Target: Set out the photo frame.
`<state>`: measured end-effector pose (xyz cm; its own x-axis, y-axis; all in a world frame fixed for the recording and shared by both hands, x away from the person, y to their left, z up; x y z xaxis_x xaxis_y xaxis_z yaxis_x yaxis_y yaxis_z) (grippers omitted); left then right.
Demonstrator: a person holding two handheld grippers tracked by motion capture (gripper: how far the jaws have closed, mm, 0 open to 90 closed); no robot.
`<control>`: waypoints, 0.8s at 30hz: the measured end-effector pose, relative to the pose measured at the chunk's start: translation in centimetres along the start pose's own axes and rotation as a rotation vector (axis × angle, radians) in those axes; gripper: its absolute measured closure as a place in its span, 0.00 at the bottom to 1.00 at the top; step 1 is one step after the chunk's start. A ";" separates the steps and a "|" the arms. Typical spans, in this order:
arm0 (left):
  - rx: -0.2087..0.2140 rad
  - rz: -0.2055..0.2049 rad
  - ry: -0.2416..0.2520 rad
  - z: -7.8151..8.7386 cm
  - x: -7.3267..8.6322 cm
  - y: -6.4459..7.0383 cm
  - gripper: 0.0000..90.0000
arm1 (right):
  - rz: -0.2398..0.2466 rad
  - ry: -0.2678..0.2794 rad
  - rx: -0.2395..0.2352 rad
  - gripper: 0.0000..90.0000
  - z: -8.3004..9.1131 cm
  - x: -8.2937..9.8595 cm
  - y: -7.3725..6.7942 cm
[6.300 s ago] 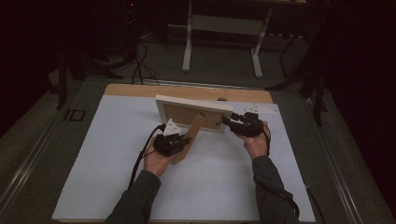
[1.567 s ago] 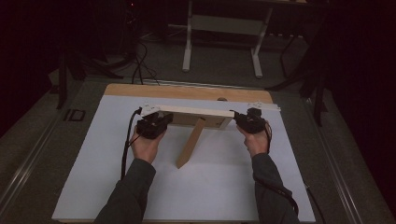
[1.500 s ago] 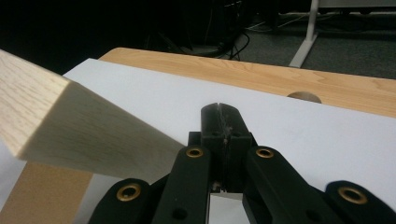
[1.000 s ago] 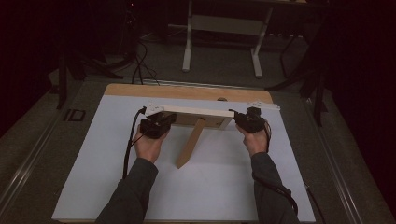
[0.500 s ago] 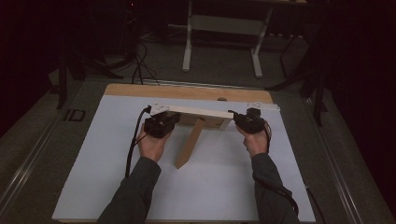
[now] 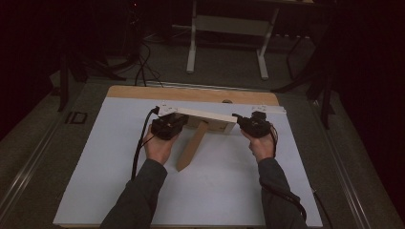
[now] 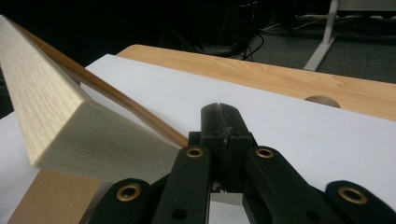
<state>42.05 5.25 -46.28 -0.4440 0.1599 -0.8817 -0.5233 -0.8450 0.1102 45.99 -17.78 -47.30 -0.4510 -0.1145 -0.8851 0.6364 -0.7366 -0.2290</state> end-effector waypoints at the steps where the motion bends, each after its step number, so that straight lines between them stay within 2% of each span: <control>1: 0.002 -0.003 -0.001 0.0 -0.1 0.1 1.00 | 0.006 0.000 -0.005 1.00 0.0 0.0 -0.1; 7: 0.007 -0.008 -0.005 -0.2 -0.3 0.4 1.00 | 0.017 -0.004 -0.013 1.00 0.1 0.1 -0.4; 12: 0.013 0.005 -0.002 -0.3 -0.4 0.4 1.00 | 0.027 -0.008 -0.025 1.00 0.2 0.2 -0.8; 18: 0.017 -0.006 -0.010 -0.5 -0.5 0.7 1.00 | 0.029 -0.009 -0.029 1.00 0.2 0.3 -0.9; 24: 0.017 -0.008 -0.012 -0.5 -0.6 0.8 1.00 | 0.062 -0.020 -0.048 1.00 0.4 0.4 -1.4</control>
<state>42.26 4.20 -45.93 -0.4481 0.1729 -0.8771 -0.5391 -0.8349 0.1108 44.66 -17.02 -47.18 -0.4222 -0.1727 -0.8899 0.6925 -0.6949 -0.1937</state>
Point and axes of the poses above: each handheld gripper's, and its own axes: z roughly backward along the jaws, x roughly out of its underside, y roughly to its right, the point moved 7 cm from there along -z, roughly forward along the jaws, and after that the axes turned 3 degrees about -x, right-handed, at the moved point
